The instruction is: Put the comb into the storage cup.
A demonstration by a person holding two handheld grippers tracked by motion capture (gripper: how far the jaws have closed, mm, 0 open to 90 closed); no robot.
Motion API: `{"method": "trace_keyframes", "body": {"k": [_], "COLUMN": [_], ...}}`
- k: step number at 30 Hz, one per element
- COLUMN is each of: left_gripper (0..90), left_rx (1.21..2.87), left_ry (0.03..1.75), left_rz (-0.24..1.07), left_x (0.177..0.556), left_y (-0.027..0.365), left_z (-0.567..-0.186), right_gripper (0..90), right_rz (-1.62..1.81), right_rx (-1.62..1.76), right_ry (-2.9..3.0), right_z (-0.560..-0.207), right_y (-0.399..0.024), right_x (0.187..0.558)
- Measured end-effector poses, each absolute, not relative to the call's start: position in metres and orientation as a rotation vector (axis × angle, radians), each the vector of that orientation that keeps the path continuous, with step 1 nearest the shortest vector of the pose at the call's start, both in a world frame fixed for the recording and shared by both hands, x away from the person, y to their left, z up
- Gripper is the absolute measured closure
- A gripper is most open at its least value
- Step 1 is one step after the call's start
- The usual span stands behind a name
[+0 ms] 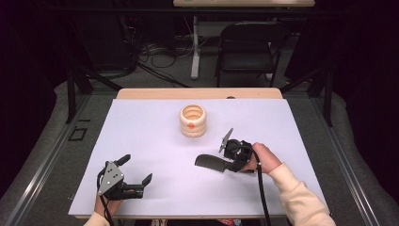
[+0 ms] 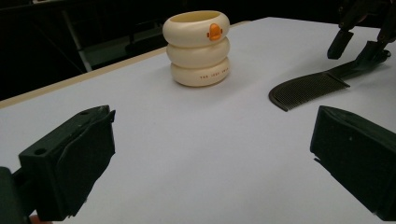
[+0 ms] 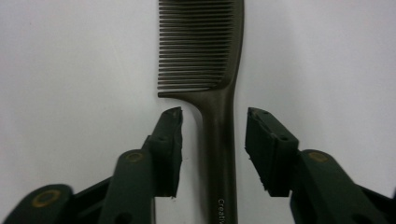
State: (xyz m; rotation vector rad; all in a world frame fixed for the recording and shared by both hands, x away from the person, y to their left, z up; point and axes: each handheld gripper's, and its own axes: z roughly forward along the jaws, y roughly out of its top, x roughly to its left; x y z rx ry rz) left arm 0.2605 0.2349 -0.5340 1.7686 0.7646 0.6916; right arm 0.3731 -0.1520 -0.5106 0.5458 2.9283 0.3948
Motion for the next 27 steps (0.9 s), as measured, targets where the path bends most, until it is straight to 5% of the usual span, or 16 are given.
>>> {"method": "trace_keyframes", "body": {"k": [27], "left_gripper": [0.0], "left_rx": [1.772], "left_ry": [0.759], "left_rz": [0.69], "left_x": [0.261], "left_y": [0.235], "left_z": [-0.534], "right_gripper": [70.2], "right_rz": [0.22], "right_rx": [0.504], "right_ry": [2.946], "right_z": [-0.527], "right_y": [-0.138], "right_x": [0.379]}}
